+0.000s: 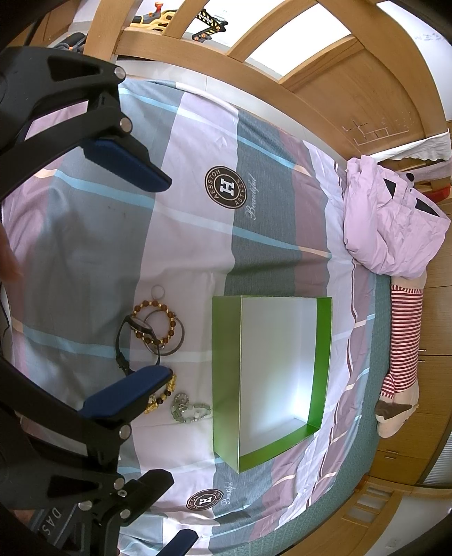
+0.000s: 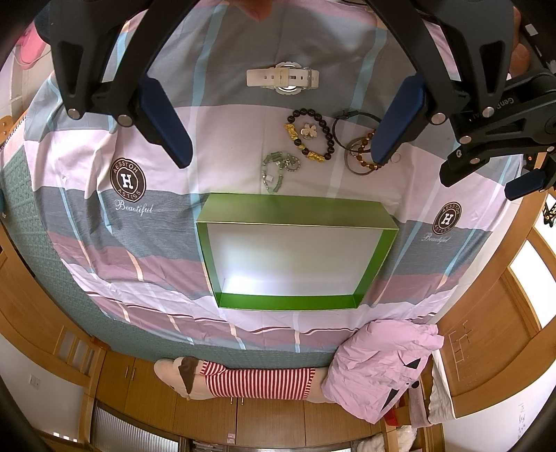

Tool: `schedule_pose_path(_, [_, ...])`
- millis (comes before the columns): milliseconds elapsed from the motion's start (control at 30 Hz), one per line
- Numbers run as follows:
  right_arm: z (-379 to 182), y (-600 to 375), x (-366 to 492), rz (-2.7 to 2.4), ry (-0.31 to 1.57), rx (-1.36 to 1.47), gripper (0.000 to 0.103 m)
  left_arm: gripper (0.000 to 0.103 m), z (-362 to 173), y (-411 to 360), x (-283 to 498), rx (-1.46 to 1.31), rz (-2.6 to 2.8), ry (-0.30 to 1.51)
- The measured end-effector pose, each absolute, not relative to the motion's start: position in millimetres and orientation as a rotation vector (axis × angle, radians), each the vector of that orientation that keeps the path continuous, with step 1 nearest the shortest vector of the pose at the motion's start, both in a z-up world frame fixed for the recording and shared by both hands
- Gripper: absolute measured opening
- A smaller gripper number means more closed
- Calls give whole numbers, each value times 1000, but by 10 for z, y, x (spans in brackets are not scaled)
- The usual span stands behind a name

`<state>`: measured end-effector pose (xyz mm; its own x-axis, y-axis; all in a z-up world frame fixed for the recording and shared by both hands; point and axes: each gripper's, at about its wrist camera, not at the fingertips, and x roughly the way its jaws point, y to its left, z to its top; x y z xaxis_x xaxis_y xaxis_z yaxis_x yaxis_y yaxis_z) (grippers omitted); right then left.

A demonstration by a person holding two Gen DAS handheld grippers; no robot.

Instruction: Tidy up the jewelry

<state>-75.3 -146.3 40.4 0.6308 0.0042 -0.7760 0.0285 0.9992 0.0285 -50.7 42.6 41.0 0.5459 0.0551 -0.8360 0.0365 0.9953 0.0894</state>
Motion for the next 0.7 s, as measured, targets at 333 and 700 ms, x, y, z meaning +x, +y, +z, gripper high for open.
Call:
schedule_pose_path(333, [405,-1458,-754,-14,889,39,102,101,410,416,-504,100,13,994])
schedule_pose_path(700, [408,-1454,-747,-14,890,39,102,101,403,416,-499,100,11,997])
